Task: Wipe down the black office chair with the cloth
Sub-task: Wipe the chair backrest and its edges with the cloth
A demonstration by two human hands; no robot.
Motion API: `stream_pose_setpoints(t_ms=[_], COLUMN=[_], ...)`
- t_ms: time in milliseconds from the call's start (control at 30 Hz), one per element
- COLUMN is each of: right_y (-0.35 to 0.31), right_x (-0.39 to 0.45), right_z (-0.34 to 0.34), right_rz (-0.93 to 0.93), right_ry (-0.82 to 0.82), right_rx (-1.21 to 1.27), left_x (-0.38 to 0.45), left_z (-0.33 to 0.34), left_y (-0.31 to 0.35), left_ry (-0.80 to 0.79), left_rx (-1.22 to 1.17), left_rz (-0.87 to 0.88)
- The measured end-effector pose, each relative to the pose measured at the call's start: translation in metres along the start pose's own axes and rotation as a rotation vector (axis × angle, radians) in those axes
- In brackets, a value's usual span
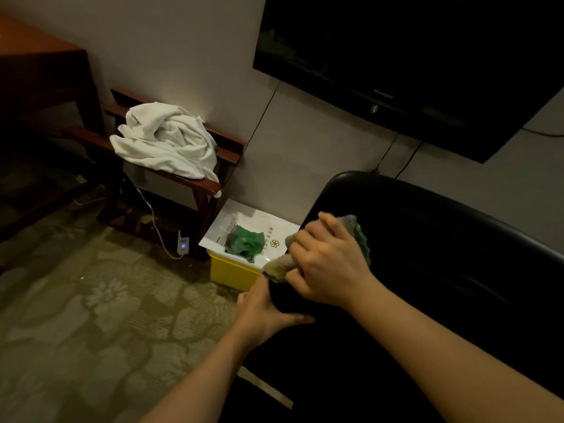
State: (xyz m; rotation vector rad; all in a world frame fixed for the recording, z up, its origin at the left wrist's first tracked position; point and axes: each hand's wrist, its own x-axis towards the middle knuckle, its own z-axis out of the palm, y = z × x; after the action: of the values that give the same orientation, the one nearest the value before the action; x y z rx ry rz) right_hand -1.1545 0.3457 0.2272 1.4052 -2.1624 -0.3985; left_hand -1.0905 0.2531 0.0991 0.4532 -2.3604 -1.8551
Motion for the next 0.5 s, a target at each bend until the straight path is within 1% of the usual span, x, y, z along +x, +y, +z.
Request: stream_pose_setpoints(t_ms=[67, 100, 167, 200, 267, 333, 367, 433, 500], right_y=[0.013, 0.015, 0.007, -0.001, -0.022, -0.035, -0.036, -0.03, -0.018], right_x=[0.006, 0.007, 0.004, 0.001, -0.01, -0.019, -0.02, -0.017, -0.013], right_z=[-0.01, -0.014, -0.014, -0.009, 0.006, 0.019, 0.022, 0.021, 0.014], right_rz=[0.041, 0.072, 0.155, 0.174, 0.103, 0.011, -0.006, -0.023, -0.01], right_ry=[0.091, 0.102, 0.066, 0.032, -0.087, -0.177, -0.19, -0.172, -0.105], right_rx=[0.019, 0.029, 0.07, 0.101, 0.117, 0.079, 0.071, 0.045, 0.032], left_x=[0.001, 0.0, 0.0, 0.0, 0.0, 0.002, 0.002, 0.002, 0.001], left_z=[-0.002, -0.003, -0.002, -0.002, -0.001, 0.001, 0.002, 0.003, 0.003], left_y=[-0.002, -0.001, -0.001, -0.001, -0.002, -0.003, -0.005, -0.005, -0.006], left_ry=[-0.025, -0.049, -0.059, -0.036, -0.008, -0.059, -0.067, -0.022, 0.027], left_rx=[-0.029, -0.034, -0.011, -0.006, 0.026, 0.141, 0.15, 0.089, 0.017], left_rz=[-0.043, -0.058, -0.047, -0.025, 0.004, 0.036, 0.034, 0.025, -0.012])
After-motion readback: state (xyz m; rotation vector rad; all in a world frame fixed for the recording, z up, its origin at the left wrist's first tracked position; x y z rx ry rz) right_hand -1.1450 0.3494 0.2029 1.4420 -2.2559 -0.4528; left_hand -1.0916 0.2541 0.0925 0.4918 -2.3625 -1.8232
